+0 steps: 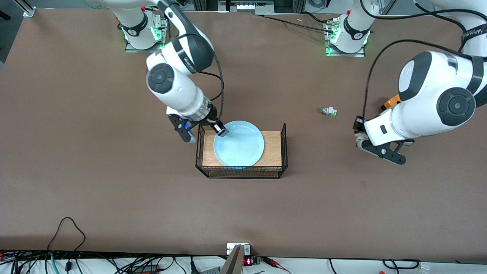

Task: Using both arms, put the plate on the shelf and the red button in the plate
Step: 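Release the plate while the left gripper carries the button over it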

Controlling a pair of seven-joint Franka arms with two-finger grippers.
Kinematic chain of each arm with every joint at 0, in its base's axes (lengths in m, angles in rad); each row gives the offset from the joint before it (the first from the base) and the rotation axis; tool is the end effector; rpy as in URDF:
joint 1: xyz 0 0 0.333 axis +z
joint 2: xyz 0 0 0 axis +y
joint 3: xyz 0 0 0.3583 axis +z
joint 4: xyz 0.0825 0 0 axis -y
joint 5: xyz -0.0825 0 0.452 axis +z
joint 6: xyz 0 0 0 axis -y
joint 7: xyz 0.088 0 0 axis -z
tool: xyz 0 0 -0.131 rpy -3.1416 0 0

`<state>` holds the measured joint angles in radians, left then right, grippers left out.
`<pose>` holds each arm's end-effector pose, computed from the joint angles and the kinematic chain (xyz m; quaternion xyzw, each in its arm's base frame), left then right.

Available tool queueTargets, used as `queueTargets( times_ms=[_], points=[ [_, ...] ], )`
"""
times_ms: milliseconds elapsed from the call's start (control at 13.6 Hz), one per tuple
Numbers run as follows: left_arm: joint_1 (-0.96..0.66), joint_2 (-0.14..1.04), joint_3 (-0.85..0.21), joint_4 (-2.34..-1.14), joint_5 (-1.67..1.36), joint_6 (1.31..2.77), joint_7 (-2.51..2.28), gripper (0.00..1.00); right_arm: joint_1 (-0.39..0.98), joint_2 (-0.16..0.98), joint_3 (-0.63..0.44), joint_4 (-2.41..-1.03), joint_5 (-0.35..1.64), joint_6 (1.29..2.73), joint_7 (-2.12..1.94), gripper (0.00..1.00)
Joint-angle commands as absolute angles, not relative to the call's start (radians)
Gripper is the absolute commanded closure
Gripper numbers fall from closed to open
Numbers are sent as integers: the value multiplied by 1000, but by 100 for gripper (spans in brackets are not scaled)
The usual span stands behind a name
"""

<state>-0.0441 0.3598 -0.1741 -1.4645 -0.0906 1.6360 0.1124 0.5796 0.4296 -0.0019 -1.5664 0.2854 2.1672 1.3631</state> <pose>0.7069 -0.1520 0.4652 0.9810 -0.1538 -0.0951 0.0706 0.6443 0.4400 0.4011 -0.8846 0.4416 0.0542 0.1397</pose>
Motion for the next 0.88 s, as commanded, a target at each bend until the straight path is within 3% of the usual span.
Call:
queueTargets(
  times_ms=[0,220,440,807],
  points=[
    [-41,370,-218,-1414,-219,1601,-53,83,563,316,-11,-1575,268,2094,1318,0],
    [-107,380,-259,-1411,-275,1658,-272,83,516,267,-15,-1548,168,1923,1121,0],
    [-214,417,-258,-1416,-272,1856,-365,83,447,229,-17,-1545,33,1807,883,0],
    [-395,552,-252,-1416,-264,2202,-529,82,218,180,-15,-1543,5,1680,440,0]
  ],
)
